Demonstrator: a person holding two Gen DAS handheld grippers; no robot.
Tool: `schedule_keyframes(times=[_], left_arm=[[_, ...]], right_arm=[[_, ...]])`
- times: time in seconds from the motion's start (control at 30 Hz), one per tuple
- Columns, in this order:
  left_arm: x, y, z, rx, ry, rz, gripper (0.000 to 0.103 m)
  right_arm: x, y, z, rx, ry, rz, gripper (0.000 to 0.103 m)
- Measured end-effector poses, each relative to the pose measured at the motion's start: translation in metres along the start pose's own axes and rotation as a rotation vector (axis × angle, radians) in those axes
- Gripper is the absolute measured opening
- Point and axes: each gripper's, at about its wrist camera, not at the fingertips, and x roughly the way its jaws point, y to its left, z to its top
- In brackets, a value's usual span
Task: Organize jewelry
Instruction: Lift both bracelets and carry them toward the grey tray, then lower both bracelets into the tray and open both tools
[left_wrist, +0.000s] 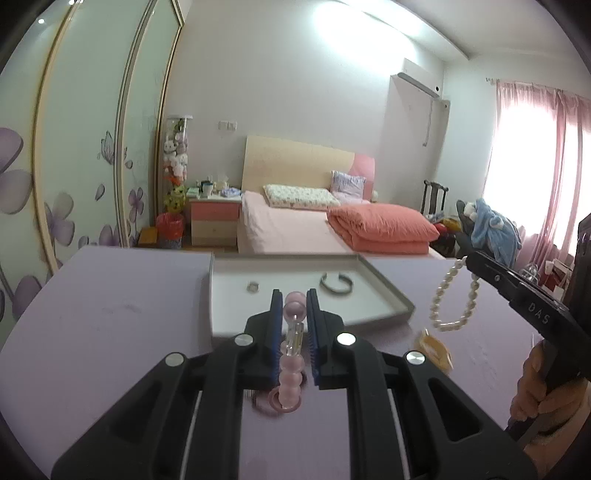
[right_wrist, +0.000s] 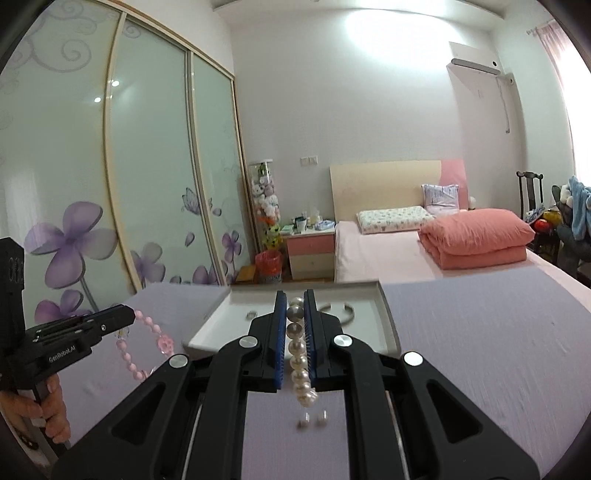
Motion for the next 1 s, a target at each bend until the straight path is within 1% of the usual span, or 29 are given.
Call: schedule_keyframes(times=[0.17,0.3,0.43,0.63,0.83,1.0], left_arm=[[0.040,0.000,0.022,0.029,-0.031,0.021,0.013],[0.076,0.003,0.034,0.026,-0.020,0.032,0.013],[0.116,0.012,0.040,-0.009,0.009,0.041,0.013],[0.160,0.022,0.039,-0.035,0.053,0.049,0.013],[0.186,0.025,0.040,-0.027,0.079,0.043,0.013],[0.198,0.025,0.038,-0.024,0.098,0.037,0.014]], right_arm=[[0.041,-0.006,0.013,0.019,-0.007,-0.026,0.010],[0.076,-0.012,0.013,0.055,0.027,-0.047,0.010],[0.114,-0.024,0.007,0.110,0.098,-0.070,0.010],[0.164,-0.037,-0.002,0.206,0.227,-0.093,0.010],[0.186,-0.041,-0.012,0.265,0.302,-0.111,0.010],[0.190,-0.034,-0.013,0.253,0.322,-0.108,0.011]])
